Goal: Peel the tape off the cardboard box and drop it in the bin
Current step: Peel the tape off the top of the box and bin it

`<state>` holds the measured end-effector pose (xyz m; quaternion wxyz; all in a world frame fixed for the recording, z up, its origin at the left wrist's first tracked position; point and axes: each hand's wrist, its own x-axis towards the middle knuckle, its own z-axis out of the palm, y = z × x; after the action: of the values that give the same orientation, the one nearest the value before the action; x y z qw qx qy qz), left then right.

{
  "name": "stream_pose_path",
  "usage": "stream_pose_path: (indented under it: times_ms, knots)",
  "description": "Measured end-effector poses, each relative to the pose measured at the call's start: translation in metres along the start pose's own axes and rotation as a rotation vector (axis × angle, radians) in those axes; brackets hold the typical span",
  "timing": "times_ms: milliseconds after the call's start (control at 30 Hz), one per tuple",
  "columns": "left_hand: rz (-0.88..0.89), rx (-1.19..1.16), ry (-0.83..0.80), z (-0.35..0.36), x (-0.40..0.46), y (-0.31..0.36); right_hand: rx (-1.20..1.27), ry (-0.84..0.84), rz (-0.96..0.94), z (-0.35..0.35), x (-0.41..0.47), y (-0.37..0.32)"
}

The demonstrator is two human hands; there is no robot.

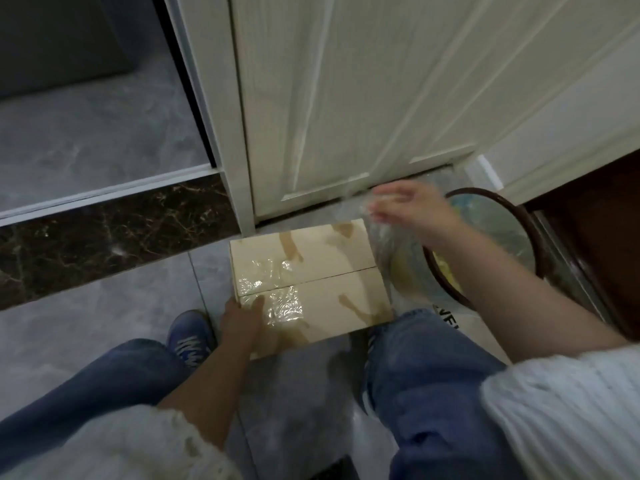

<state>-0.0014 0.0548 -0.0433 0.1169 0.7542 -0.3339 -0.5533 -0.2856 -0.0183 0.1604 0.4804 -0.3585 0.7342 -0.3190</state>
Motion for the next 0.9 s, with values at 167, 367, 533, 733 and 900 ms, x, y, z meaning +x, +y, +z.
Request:
stream_pose_path:
  times_ms: [167, 367, 533, 733, 900]
  knots:
    - [-0.058, 0.023, 0.011, 0.000, 0.005, -0.001, 0.010, 0.638, 0.067, -0.096, 0.013, 0.026]
    - [-0.041, 0.079, -0.008, -0.009, 0.018, -0.002, 0.072, 0.740, 0.347, -0.127, 0.002, 0.109]
    - [-0.011, 0.081, -0.010, -0.007, 0.020, 0.002, 0.197, 0.670, 0.425, -0.126, 0.004, 0.141]
    - [0.034, 0.118, -0.022, -0.004, 0.019, 0.009, 0.236, 0.577, 0.377, -0.123, 0.003, 0.143]
    - [0.123, 0.113, -0.031, 0.002, 0.020, 0.021, 0.186, 0.622, 0.334, -0.119, 0.003, 0.142]
